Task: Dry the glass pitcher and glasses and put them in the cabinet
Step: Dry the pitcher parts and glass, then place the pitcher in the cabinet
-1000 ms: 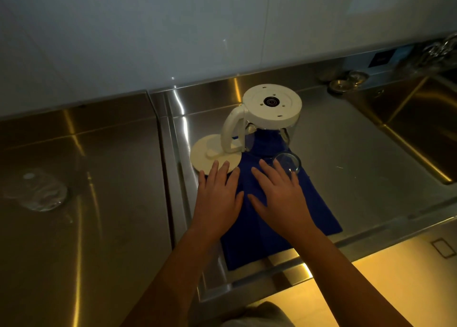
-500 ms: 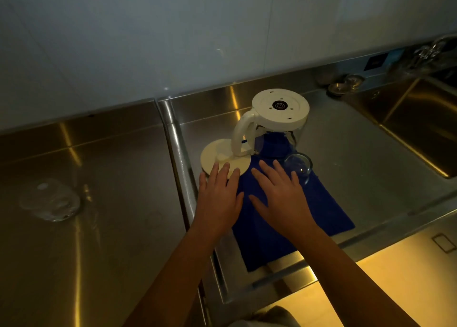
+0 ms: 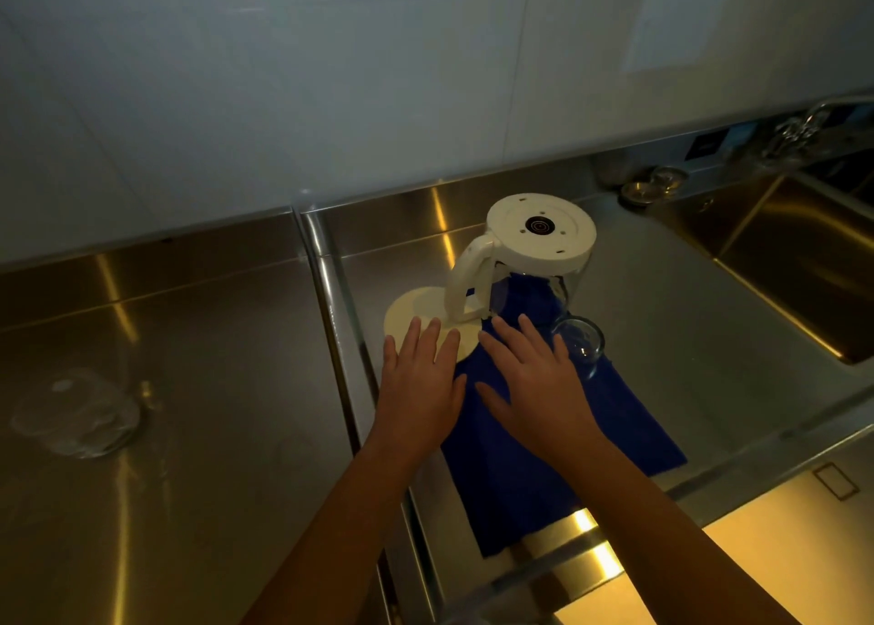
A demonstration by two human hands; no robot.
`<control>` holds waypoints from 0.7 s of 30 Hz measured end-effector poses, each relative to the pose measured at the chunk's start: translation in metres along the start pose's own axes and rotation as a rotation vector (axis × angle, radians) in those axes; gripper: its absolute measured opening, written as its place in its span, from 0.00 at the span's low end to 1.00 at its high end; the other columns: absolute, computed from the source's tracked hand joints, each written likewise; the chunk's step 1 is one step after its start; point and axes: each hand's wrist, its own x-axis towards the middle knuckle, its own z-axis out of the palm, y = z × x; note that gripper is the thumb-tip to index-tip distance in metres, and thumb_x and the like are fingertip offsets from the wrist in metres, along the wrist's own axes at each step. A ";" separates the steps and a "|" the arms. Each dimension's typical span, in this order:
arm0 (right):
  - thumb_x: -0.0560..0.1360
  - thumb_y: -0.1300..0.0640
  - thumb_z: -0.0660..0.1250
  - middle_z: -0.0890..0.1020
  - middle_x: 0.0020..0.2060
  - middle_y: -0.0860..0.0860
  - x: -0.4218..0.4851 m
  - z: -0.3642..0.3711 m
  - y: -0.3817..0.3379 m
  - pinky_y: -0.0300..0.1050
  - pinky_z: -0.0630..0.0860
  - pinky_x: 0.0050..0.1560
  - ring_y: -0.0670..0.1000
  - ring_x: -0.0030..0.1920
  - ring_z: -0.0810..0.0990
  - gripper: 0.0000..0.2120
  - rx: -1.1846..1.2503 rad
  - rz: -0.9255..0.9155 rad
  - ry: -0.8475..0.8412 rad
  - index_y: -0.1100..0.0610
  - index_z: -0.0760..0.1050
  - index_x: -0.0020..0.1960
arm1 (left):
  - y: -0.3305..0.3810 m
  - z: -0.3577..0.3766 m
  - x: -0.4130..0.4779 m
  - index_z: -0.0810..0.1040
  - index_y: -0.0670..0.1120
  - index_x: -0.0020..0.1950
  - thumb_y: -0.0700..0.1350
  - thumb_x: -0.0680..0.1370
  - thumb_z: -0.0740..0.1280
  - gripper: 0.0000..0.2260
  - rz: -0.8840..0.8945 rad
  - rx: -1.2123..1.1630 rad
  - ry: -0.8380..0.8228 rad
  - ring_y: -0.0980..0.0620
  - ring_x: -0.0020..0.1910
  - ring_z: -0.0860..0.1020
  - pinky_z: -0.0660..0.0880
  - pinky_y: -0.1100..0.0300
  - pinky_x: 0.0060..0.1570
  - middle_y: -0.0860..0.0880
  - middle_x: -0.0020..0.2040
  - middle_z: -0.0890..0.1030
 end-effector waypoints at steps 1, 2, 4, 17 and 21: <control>0.60 0.53 0.79 0.79 0.58 0.58 0.002 0.001 0.001 0.68 0.71 0.52 0.64 0.60 0.75 0.29 -0.005 -0.004 0.004 0.59 0.77 0.58 | 0.000 0.000 0.002 0.64 0.42 0.72 0.46 0.78 0.63 0.23 0.004 0.006 -0.011 0.41 0.73 0.56 0.47 0.42 0.70 0.40 0.72 0.63; 0.60 0.53 0.80 0.79 0.58 0.58 0.005 0.002 0.001 0.68 0.71 0.51 0.64 0.60 0.76 0.29 -0.008 -0.007 0.008 0.59 0.77 0.58 | -0.001 0.000 0.004 0.62 0.43 0.73 0.47 0.79 0.61 0.24 0.003 0.002 -0.025 0.42 0.74 0.54 0.45 0.43 0.70 0.41 0.73 0.61; 0.59 0.53 0.80 0.79 0.57 0.58 0.010 0.004 0.003 0.68 0.72 0.51 0.64 0.59 0.76 0.29 -0.011 -0.010 0.013 0.59 0.77 0.58 | -0.003 0.001 0.009 0.61 0.43 0.73 0.47 0.79 0.61 0.24 0.000 -0.027 -0.025 0.42 0.74 0.53 0.45 0.44 0.70 0.41 0.74 0.60; 0.60 0.53 0.79 0.79 0.58 0.57 0.032 0.025 0.005 0.68 0.72 0.50 0.63 0.59 0.76 0.28 -0.010 -0.014 -0.011 0.59 0.77 0.58 | -0.022 0.016 0.031 0.76 0.39 0.61 0.44 0.67 0.75 0.24 -0.024 0.034 -0.054 0.36 0.62 0.73 0.63 0.35 0.59 0.37 0.60 0.77; 0.60 0.54 0.79 0.79 0.58 0.57 0.031 0.028 0.007 0.69 0.71 0.51 0.63 0.59 0.76 0.29 -0.005 -0.014 -0.017 0.59 0.77 0.58 | -0.023 0.021 0.034 0.77 0.39 0.58 0.44 0.63 0.78 0.26 -0.021 0.035 -0.044 0.36 0.58 0.76 0.68 0.34 0.53 0.37 0.56 0.79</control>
